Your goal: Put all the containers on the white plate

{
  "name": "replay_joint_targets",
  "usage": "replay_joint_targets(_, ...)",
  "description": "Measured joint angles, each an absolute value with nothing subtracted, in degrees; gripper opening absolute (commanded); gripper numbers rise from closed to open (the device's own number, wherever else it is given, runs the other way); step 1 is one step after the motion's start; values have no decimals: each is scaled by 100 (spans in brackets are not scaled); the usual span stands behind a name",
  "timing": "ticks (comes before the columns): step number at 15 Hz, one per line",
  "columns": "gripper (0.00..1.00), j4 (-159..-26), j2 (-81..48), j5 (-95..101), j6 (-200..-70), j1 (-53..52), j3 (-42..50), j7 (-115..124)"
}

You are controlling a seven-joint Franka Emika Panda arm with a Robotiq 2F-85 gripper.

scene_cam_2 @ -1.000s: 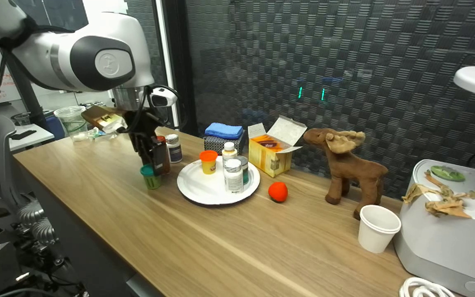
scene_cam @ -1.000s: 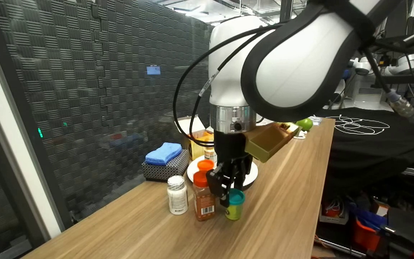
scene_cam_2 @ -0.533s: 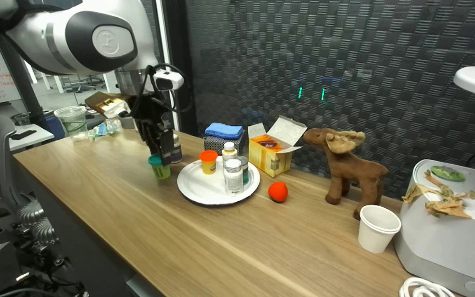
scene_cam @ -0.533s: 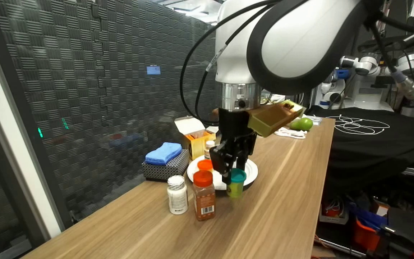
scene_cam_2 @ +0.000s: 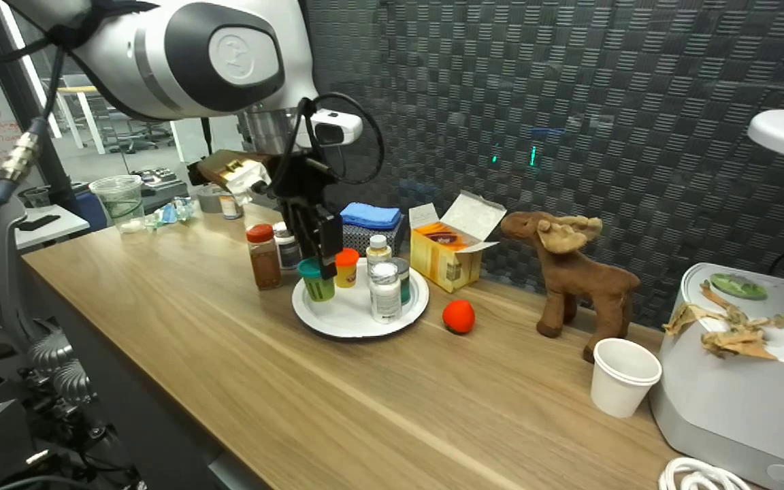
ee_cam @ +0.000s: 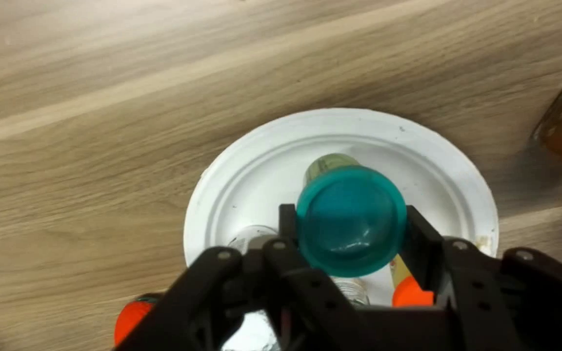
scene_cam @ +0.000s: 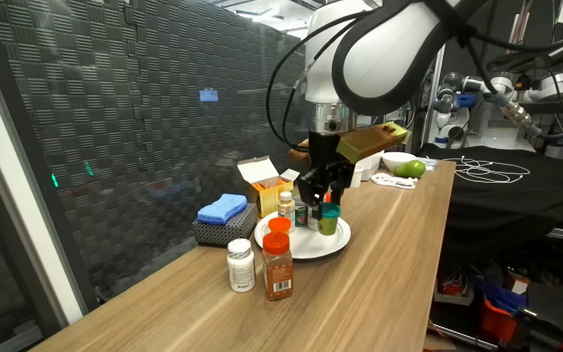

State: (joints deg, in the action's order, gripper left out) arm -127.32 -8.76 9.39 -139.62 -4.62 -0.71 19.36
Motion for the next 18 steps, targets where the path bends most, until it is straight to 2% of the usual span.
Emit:
replay_joint_targets(12, 28, -12034, -1737, 97, -13962, -55, 144, 1662)
replay_joint_targets(13, 78, -12013, -1772, 19, -13962, -52, 144, 1637)
replay_joint_targets(14, 79, -12000, -1802, -36, -13962, -51, 144, 1623)
replay_joint_targets(17, 99, -11996, -1859, -45, -13962, -54, 143, 1620)
replay_joint_targets(18, 100, -11998, -1858, -45, -13959, -62, 141, 1620)
